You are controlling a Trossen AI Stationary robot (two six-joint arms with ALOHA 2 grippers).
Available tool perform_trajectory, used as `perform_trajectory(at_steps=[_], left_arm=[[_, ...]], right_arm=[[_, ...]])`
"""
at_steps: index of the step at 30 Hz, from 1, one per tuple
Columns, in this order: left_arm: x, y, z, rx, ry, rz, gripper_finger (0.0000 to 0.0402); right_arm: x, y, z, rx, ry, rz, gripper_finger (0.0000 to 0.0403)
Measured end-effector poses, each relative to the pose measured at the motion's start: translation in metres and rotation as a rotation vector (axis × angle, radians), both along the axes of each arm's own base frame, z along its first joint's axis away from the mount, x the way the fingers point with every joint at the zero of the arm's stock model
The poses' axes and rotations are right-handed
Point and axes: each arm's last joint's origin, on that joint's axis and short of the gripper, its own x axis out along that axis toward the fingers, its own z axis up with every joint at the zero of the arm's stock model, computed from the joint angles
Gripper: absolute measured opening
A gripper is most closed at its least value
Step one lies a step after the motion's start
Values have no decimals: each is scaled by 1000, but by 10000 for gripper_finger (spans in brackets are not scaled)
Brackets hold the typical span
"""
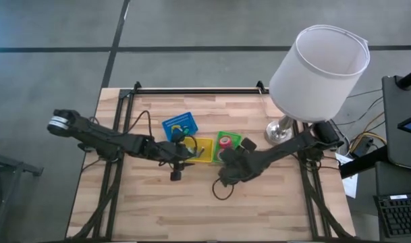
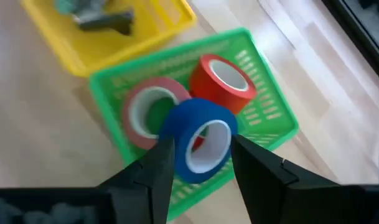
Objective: Pick and place Stapler, Stapler remover, tape
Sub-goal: Return to Home Position
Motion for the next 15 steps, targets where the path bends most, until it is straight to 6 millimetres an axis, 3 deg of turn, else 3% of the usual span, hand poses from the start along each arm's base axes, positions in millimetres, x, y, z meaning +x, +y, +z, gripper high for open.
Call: perform_trajectory(at_steps=[7, 11, 15], left_arm=[[-17, -17, 17, -9, -67, -84, 156], [-34, -22, 36, -4, -149, -83, 156], [-56, -19, 42, 4, -218, -47, 156]], right_arm=[[-17, 41, 20, 18, -63, 130, 145], [-34, 66, 29, -14, -93, 235, 138], [-51, 90, 37, 0, -122, 322, 133]])
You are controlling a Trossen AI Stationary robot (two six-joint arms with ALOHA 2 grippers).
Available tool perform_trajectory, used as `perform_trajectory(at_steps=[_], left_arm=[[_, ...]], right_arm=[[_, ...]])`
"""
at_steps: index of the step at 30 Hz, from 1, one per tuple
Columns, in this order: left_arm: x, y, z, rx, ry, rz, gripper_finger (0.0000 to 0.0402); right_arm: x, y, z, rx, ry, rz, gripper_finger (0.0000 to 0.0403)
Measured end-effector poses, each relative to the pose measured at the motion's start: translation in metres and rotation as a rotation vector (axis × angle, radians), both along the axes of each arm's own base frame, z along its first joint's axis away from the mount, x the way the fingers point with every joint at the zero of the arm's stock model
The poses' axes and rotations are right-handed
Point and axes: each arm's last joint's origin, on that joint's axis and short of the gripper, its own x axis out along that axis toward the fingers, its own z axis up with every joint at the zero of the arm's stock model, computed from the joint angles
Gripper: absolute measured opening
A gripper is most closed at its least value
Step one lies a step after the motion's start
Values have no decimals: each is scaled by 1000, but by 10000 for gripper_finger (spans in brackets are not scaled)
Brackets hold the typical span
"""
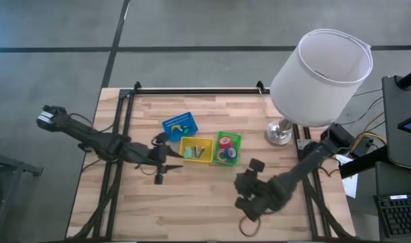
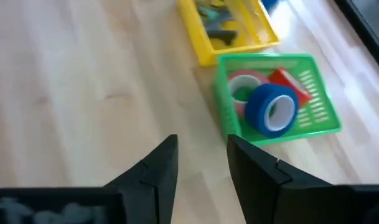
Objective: Pick and place Stapler, Stapler remover, tape
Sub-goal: Return to Home Position
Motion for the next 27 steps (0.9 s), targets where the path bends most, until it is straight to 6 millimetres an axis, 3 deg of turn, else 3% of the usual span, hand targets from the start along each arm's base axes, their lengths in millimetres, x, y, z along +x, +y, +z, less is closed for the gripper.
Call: perform_trajectory(at_steps=[7, 13, 19, 27], left_arm=[[-32, 11, -16, -25, -80, 17, 156], [-55, 23, -28, 24, -153, 90, 156], [-71, 29, -36, 31, -187, 64, 156], [-86, 37, -48, 20, -229, 101, 156]], right_arm=[[-26, 30, 18, -39, -117, 133, 131], [-28, 33, 31, 27, -180, 287, 121], [-22, 11, 33, 69, -289, 495, 106], [-29, -47, 8, 244, -542, 660, 88]])
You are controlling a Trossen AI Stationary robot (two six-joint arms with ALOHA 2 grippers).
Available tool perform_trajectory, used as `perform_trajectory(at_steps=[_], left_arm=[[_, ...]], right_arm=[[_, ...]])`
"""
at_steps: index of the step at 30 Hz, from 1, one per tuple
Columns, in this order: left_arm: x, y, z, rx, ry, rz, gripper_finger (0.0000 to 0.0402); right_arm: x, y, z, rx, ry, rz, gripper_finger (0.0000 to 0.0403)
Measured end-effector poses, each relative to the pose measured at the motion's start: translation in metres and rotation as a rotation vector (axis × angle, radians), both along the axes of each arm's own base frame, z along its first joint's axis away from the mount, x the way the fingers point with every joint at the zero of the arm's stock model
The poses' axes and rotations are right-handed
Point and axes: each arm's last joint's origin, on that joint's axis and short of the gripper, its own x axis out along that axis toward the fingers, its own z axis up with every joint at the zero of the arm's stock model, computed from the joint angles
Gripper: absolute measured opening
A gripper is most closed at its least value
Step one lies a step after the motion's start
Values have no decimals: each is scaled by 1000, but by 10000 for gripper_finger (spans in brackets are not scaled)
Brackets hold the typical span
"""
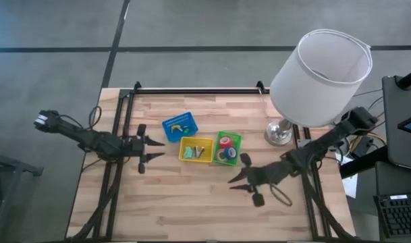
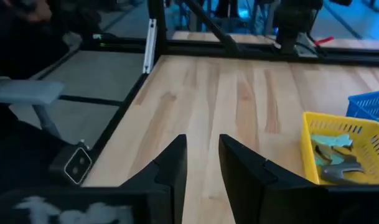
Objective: Pick and place Stapler, Stapler remover, tape
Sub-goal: Return to Home Position
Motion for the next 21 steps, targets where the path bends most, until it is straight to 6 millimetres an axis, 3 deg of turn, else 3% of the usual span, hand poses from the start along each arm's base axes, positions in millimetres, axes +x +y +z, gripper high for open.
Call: perform_trajectory(at_steps=[14, 21], left_arm=[[-18, 9, -19, 4, -69, 67, 156], [-23, 11, -34, 2, -140, 72, 156]], right_arm=[[-72, -49, -36, -77, -102, 15, 60], [-100, -64, -55, -116, -287, 32, 58]])
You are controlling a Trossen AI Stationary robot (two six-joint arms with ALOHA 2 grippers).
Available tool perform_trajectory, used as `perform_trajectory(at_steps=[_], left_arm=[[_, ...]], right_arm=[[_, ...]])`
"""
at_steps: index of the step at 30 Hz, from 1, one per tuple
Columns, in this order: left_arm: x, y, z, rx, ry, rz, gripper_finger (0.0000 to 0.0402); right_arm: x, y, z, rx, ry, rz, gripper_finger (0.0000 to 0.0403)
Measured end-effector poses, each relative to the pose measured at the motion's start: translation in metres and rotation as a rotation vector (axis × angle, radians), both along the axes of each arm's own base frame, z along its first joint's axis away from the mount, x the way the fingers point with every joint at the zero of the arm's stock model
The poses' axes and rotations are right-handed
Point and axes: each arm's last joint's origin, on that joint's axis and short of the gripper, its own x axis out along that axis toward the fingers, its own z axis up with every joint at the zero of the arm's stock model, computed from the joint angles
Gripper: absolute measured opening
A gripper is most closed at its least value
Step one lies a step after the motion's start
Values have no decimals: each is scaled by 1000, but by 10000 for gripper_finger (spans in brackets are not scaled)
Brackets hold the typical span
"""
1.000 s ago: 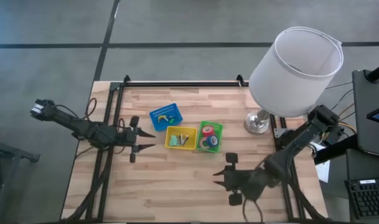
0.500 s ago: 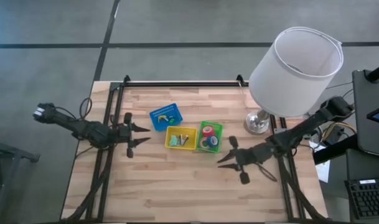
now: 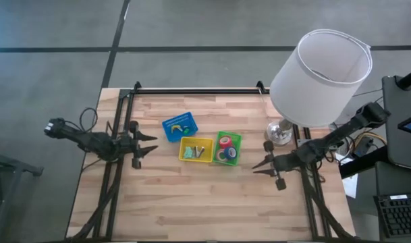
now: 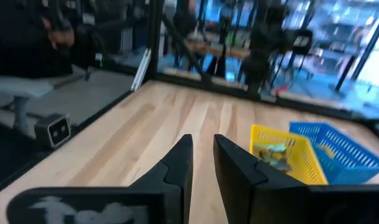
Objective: Pick and place Stapler, Stapler remover, tape
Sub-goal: Return to Home Position
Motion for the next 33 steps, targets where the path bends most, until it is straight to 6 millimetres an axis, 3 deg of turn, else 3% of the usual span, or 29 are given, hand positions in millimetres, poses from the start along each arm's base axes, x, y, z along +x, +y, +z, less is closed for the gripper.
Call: perform_trajectory(at_steps=[6, 12, 25, 33], left_arm=[[-1, 1, -18, 27, -106, 5, 156], [-2, 2, -18, 98, -91, 17, 156], [-9, 5, -12, 120, -152, 46, 156], [-9, 5, -22, 99, -67, 33, 156]], right_arm=[[-23, -18, -23, 56, -159, -32, 58], [-26, -23, -18, 44, -202, -49, 59], [-34, -29, -23, -8, -143, -67, 59], [-43, -34, -26, 24, -85, -81, 59]])
